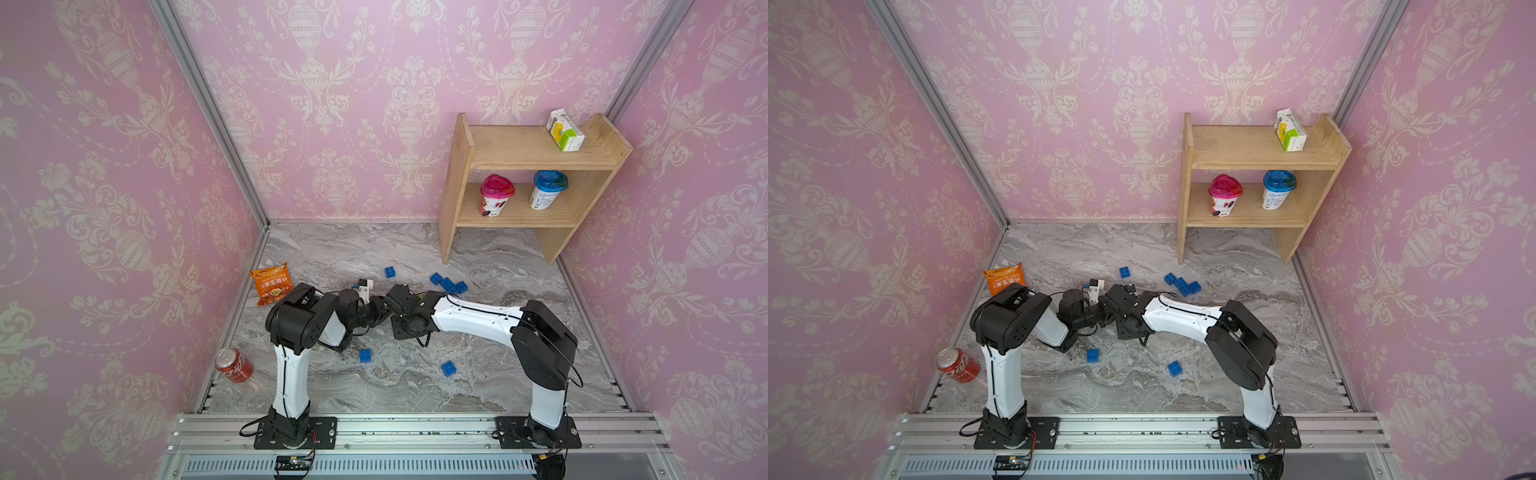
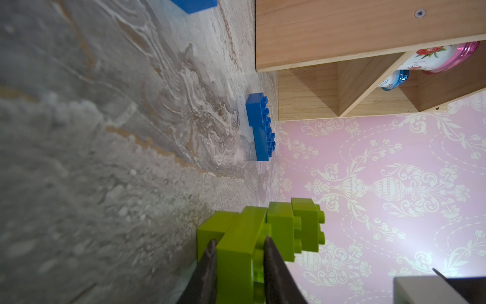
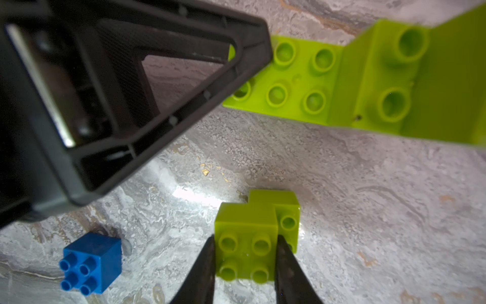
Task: Assemble the letter v with lego
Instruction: Assemble the lego brick with the lego brick, then adjust the lego brick at the center of the board.
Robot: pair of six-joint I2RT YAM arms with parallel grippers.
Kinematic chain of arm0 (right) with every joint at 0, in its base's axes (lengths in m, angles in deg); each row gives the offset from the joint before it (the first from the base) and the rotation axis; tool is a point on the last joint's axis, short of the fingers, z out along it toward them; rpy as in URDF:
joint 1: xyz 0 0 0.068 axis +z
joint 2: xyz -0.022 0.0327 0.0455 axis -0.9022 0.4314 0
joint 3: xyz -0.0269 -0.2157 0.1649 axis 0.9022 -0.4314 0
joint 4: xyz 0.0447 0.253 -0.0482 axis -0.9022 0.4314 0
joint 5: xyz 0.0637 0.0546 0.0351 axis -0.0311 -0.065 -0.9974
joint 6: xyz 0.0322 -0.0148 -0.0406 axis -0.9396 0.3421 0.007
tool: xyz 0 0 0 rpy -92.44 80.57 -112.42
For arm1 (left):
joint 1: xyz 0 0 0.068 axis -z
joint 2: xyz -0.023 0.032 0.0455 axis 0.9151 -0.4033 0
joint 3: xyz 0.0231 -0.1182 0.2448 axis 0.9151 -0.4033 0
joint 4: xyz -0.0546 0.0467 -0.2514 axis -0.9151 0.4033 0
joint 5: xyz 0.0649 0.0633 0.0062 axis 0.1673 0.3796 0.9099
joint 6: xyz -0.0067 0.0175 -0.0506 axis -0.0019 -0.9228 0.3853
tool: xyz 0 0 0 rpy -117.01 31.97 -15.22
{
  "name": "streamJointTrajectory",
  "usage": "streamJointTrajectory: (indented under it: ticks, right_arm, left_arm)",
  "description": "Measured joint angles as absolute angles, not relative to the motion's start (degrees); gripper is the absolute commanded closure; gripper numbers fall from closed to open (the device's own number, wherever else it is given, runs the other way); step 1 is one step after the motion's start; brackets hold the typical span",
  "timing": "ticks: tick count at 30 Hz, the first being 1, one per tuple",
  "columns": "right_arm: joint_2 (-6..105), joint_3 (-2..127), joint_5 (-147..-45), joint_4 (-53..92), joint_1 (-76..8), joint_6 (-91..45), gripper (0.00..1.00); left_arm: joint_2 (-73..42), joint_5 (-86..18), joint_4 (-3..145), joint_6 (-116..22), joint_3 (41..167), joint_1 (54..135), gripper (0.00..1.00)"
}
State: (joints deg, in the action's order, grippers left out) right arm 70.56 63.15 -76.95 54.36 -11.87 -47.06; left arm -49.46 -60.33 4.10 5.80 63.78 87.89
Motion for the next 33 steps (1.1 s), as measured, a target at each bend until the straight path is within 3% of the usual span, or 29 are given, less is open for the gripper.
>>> streamJointTrajectory:
  ticks: [3, 8, 17, 22, 25, 33]
  right_arm:
    - [70.69, 63.32, -76.91, 54.40, -11.87, -47.41, 0.56]
    - [70.58, 63.34, -76.91, 54.93, -11.87, -47.48, 0.39]
    - [63.77, 63.21, -76.10, 57.25, -14.34, -45.51, 0.27]
    - [54.34, 59.34, -79.86, 53.84, -24.22, -42.47, 0.05]
    - [52.75, 57.46, -84.49, 51.61, -30.75, -40.44, 0.05]
    - [60.11, 56.66, -102.11, 44.13, -37.44, -37.42, 0.20]
  left_arm:
    - [-49.46, -60.33, 4.10, 5.80, 63.78, 87.89, 0.75]
    - [-49.46, -60.33, 4.06, 5.82, 63.78, 87.89, 0.75]
    - [-49.46, -60.33, 4.03, 5.82, 63.78, 87.91, 0.75]
    - [-49.46, -60.13, 4.01, 5.82, 63.78, 88.17, 0.75]
    - [-49.46, -60.13, 4.01, 5.82, 63.78, 88.22, 0.75]
    - [-49.64, -60.13, 3.90, 5.82, 64.00, 88.26, 0.75]
